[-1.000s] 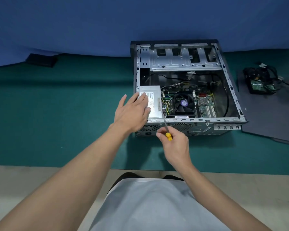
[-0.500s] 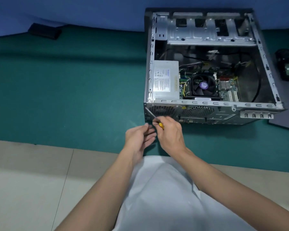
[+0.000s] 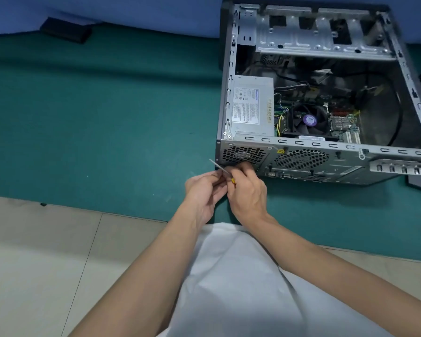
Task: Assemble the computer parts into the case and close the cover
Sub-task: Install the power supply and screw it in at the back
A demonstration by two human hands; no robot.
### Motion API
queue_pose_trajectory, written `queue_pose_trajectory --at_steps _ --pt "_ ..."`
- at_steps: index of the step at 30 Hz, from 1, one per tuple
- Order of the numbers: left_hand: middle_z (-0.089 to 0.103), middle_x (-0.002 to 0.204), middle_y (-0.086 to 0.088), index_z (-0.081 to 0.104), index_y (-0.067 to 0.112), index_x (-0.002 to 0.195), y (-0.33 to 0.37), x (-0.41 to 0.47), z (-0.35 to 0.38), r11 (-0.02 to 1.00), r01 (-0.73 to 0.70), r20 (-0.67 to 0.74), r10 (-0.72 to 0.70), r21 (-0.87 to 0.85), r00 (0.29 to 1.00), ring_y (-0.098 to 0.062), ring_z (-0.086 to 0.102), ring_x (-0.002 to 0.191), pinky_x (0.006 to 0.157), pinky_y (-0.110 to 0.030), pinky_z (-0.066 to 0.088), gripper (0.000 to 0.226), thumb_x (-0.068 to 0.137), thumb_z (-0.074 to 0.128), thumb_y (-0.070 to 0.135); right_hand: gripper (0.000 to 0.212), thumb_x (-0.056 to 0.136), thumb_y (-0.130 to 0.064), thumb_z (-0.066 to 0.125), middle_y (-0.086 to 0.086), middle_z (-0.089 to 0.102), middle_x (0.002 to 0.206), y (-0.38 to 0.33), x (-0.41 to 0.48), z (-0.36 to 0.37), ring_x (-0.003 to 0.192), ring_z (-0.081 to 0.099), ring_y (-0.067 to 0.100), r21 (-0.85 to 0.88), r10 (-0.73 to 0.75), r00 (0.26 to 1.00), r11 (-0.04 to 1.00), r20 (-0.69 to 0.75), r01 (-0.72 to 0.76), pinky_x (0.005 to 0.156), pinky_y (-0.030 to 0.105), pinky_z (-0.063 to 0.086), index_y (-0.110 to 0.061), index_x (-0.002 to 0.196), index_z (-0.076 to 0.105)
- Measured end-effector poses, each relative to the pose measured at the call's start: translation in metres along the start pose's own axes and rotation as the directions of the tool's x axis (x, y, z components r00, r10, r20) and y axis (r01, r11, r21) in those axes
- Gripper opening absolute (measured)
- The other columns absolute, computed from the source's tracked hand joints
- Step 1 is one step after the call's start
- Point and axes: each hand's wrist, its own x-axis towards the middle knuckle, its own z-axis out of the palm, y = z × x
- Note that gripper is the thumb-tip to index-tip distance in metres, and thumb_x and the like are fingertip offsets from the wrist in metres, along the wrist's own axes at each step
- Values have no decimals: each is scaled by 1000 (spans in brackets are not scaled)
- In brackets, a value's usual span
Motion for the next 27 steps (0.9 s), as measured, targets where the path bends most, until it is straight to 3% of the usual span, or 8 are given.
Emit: queue_pose_trajectory --at_steps 5,14,19,27 --pt "72 78 -15 69 -5 89 -1 2 1 1000 -23 -31 23 18 999 -20 69 66 64 -27 59 17 91 52 -8 18 68 -2 80 16 64 84 -5 3 2 47 59 37 -72 -6 998 997 -55 2 40 37 47 -8 84 74" --pt "69 70 -14 67 -1 81 0 0 4 998 -18 -91 23 56 996 -18 64 52 51 -24 54 20 89 51 -10 19 66 0 77 15 64 80 -9 4 5 47 58 39 -103 20 998 994 -56 -25 44 39 47 -9 83 74" --pt "68 63 -12 67 -2 78 2 0 4 997 -22 -108 30 72 994 -17 64 49 49 -23 53 21 89 51 -11 16 72 -2 72 16 65 85 -9 3 7 53 60 41 -119 41 998 992 -51 -47 48 39 45 -8 87 74" --pt "67 63 -13 65 -3 79 3 1 3 994 -11 -116 23 105 993 -18 63 49 51 -24 55 21 89 49 -12 15 68 1 75 15 65 79 -4 4 10 45 57 37 -166 -47 995 986 -90 31 43 36 44 -4 81 72"
